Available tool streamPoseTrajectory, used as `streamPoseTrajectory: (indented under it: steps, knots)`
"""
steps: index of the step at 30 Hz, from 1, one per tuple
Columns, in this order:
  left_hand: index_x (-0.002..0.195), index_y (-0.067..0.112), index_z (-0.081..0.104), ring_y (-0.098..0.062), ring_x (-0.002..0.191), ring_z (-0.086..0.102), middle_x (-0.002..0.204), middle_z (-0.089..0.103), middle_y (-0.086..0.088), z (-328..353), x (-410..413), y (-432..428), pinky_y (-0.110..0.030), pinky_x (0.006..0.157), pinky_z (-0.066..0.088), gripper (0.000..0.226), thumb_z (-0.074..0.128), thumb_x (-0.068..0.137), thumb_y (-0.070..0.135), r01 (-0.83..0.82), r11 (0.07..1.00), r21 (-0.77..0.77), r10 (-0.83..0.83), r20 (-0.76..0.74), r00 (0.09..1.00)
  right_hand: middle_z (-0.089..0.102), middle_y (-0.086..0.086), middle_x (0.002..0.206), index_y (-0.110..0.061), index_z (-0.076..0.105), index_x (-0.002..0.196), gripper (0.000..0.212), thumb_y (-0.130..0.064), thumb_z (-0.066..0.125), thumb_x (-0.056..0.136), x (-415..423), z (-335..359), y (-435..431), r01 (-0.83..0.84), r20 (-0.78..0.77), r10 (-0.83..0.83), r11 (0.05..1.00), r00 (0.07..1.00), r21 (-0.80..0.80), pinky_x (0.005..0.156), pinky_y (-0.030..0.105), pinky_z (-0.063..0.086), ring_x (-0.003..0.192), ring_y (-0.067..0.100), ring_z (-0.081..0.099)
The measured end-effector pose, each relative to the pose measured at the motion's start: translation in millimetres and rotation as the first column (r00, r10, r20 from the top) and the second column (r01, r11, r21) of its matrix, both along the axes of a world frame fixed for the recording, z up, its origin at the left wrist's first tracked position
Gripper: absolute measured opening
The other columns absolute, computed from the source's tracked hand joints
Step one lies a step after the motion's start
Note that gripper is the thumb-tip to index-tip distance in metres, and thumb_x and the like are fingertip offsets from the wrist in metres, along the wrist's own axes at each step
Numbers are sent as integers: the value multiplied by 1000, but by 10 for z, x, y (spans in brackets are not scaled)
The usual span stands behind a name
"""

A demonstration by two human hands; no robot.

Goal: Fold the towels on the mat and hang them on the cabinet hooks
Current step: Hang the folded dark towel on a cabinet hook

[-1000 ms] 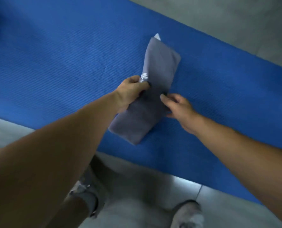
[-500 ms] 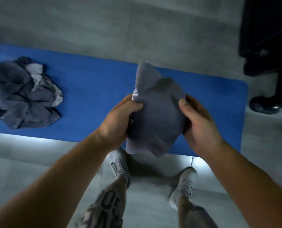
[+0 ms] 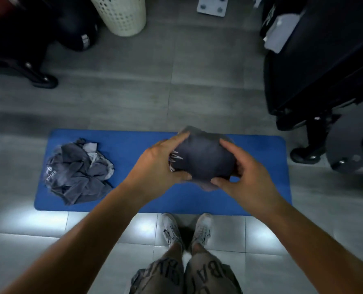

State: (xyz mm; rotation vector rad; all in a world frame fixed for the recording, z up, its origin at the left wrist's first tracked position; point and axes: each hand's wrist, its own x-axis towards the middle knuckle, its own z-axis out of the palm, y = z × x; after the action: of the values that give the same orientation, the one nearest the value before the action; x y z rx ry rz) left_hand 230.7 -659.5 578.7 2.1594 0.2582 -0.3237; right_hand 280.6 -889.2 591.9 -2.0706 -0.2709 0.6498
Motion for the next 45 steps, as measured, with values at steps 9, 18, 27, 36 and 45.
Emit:
streamPoseTrajectory:
  steps: [9, 18, 27, 36, 45]
  knots:
    - [110, 36, 63, -9, 82, 48, 96, 50, 12, 727, -110, -173, -30, 65, 40, 43, 50, 83, 66, 173, 906, 388, -230, 107, 967, 67, -16, 79, -34, 68, 102, 20, -26, 77, 86, -72, 749, -281, -79, 271, 131, 977, 954, -197, 56, 12, 43, 72, 3, 63]
    - [136, 39, 54, 3, 119, 53, 126, 53, 20, 1140, 211, -273, -21, 96, 45, 64, 43, 85, 76, 197, 971, 138, -209, 83, 974, 64, -16, 65, -53, 56, 100, 44, -15, 73, 87, -74, 1118, -730, 27, 213, -15, 998, 977, -55, 41, 15, 37, 40, 8, 51]
    - [142, 28, 49, -23, 120, 57, 138, 53, 2, 904, 1051, -212, -38, 98, 49, 49, 49, 98, 50, 185, 781, 596, -155, -101, 983, 71, -8, 85, -41, 63, 104, 23, -21, 63, 94, 472, 1048, -1135, 272, 93, -270, 962, 958, 1, 64, 54, 59, 68, 22, 70]
    - [141, 30, 49, -23, 118, 59, 137, 54, 2, 427, 2751, 82, -37, 93, 48, 46, 50, 99, 48, 266, 749, 607, -221, -149, 964, 72, -16, 87, -37, 65, 106, 28, -12, 67, 93, 1936, 760, -886, 527, 30, -529, 848, 848, 47, 70, 43, 61, 70, 14, 73]
    - [131, 20, 59, -28, 110, 62, 122, 62, -5, 188, 6210, 567, -39, 88, 51, 53, 39, 94, 52, 500, 566, 655, -568, -129, 813, 73, -16, 85, -45, 66, 93, 36, -9, 65, 92, 4563, 503, -89, 722, -25, -722, 692, 692, 13, 68, 33, 61, 79, 9, 72]
